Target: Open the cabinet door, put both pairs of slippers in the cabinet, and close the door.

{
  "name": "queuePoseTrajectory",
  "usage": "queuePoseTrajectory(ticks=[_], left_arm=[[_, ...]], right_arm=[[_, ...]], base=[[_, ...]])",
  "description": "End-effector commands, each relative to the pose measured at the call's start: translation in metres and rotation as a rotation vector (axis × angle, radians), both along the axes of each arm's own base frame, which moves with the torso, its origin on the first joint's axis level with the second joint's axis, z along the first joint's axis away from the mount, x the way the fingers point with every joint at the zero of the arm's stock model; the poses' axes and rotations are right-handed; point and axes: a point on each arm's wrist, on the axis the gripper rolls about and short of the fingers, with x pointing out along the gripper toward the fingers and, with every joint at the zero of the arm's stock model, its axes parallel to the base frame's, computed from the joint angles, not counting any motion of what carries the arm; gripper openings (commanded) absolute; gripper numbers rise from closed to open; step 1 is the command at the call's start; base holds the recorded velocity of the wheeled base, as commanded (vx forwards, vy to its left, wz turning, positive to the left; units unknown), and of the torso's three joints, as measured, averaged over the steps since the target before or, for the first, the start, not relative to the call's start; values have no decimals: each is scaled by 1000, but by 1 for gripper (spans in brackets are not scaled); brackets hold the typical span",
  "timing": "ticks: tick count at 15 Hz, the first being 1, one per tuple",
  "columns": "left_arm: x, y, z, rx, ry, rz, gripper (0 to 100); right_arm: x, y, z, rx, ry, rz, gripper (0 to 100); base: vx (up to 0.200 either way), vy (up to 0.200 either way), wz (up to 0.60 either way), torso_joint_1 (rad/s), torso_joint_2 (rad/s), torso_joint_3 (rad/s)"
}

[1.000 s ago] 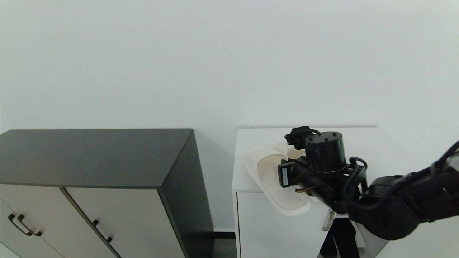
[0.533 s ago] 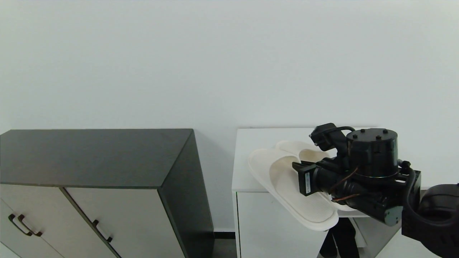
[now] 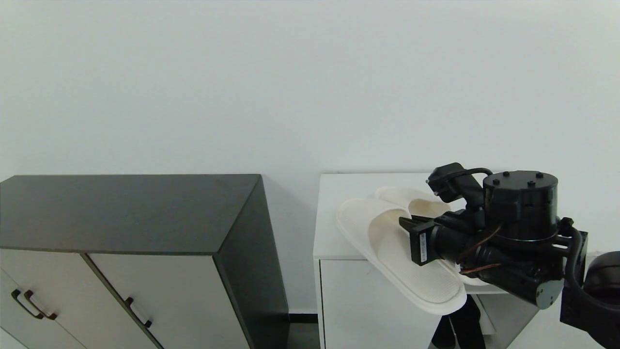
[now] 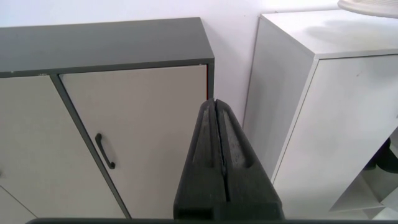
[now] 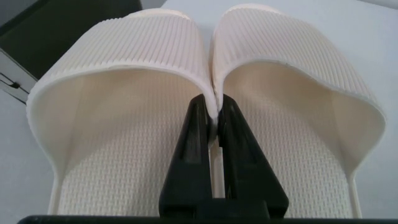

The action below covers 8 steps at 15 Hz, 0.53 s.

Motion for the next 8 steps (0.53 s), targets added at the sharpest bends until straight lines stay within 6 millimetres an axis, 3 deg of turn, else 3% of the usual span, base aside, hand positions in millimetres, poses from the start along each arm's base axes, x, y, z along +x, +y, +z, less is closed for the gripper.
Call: queuePoseTrajectory(ticks=[1, 8], left_arm=[[0, 0, 0, 0, 1, 0, 0], [0, 0, 0, 0, 1, -1, 0]], right_arm=[[0, 0, 0, 1, -1, 0, 0], [0, 0, -2, -17, -1, 2, 0]], base=[[0, 0, 0, 0, 0, 0], [-200, 0, 0, 2, 2, 3]])
